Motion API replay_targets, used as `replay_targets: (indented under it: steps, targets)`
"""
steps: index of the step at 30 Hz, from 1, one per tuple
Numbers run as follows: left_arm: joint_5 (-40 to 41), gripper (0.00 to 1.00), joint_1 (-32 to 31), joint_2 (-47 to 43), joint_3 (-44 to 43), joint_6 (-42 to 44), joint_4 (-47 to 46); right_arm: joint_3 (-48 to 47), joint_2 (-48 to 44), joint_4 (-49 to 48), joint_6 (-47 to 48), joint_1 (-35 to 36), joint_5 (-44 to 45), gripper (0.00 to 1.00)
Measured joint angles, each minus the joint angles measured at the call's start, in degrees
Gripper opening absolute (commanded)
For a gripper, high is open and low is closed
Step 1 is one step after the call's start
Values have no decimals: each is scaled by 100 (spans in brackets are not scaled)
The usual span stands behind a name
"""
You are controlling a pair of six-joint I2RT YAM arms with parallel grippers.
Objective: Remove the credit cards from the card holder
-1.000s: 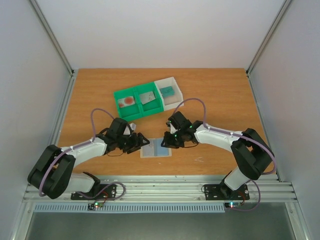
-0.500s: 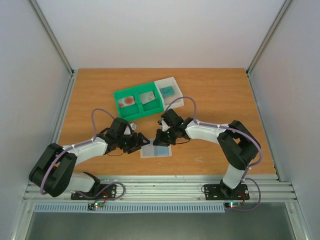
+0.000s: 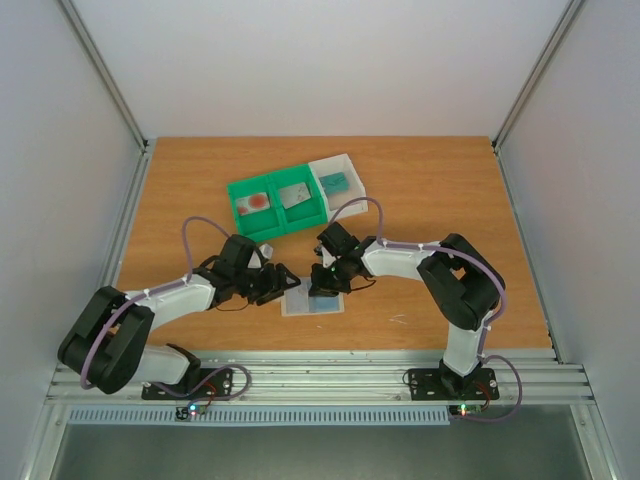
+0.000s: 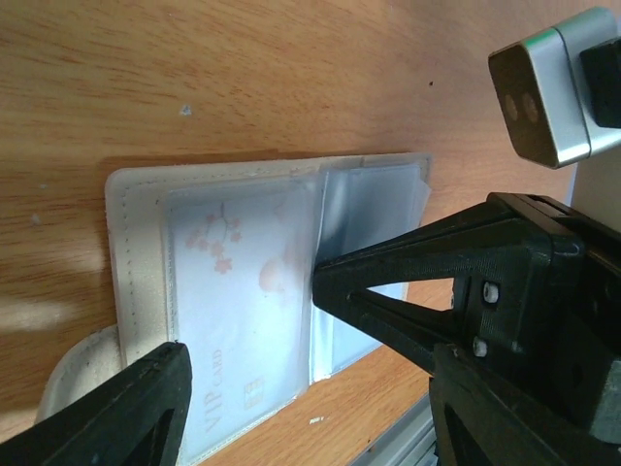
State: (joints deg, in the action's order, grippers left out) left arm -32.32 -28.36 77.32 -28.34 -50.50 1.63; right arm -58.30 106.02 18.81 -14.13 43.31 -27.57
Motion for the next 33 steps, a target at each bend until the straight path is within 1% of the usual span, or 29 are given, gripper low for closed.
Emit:
replay_targets:
  steps: [16, 25, 33]
  targets:
    - [107, 69, 0, 216, 52, -11, -184, -162, 22, 278, 133, 98, 260, 1]
    - [-46, 68, 22, 592, 105, -181, -857, -160, 22, 273, 131, 101, 262, 1]
    - [-114, 68, 52, 614, 232, -549, -1222, -114, 15, 210, 127, 98, 256, 1]
